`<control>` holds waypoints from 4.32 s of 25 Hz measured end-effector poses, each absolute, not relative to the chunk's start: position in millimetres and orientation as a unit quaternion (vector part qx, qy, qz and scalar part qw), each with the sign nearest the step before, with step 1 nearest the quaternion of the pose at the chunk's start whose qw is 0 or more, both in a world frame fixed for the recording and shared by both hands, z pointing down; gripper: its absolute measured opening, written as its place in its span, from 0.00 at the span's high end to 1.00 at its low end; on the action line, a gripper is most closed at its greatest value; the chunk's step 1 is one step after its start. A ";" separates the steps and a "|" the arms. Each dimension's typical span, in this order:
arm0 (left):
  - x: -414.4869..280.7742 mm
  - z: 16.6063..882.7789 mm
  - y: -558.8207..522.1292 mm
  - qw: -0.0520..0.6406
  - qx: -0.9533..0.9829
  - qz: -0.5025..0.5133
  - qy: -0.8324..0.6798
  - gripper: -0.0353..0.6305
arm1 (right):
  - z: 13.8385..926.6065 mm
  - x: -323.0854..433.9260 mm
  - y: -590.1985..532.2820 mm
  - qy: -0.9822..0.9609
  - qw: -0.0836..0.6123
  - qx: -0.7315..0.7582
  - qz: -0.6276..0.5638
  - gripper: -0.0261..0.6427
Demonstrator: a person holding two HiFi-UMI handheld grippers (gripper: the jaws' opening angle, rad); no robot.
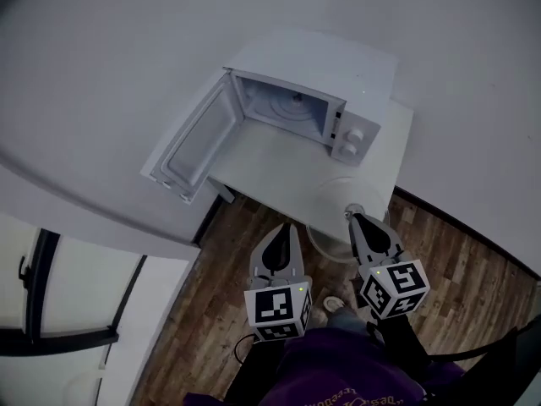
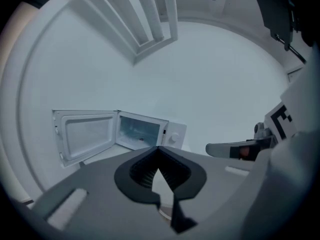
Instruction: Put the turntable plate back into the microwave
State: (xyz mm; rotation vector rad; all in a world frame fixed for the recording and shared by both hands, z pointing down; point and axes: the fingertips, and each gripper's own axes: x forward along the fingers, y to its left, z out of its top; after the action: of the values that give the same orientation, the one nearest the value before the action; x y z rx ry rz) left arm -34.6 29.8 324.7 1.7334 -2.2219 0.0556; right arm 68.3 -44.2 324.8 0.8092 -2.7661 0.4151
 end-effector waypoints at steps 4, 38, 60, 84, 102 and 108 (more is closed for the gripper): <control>-25.4 323.2 5.4 0.158 0.657 0.025 -0.737 0.94 | 326.5 85.9 -54.0 -0.924 0.112 0.335 0.148 0.94; 93.6 398.3 -6.3 0.248 0.786 0.045 -0.565 0.94 | 418.2 187.8 -12.4 -0.841 0.160 0.450 0.256 0.94; 66.3 566.4 13.9 0.573 0.602 -0.152 -0.535 0.50 | 529.6 184.8 -6.4 -0.789 0.131 0.419 0.429 0.75; 72.8 572.3 -23.3 0.601 0.531 -0.422 -0.423 0.88 | 570.1 136.3 -16.2 -0.747 0.005 0.347 0.567 0.74; 72.5 555.8 -23.9 0.562 0.550 -0.468 -0.403 0.90 | 545.9 135.5 -19.3 -0.764 -0.038 0.327 0.555 0.82; 68.3 543.5 -17.9 0.547 0.533 -0.507 -0.399 0.90 | 525.2 131.8 -19.1 -0.786 -0.039 0.313 0.531 0.83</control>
State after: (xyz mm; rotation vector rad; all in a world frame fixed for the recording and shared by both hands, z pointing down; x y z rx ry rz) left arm 68.3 -17.9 543.5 1.2635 -0.9453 -1.2027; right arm 131.8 -19.1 525.2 1.0093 -2.5329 1.7125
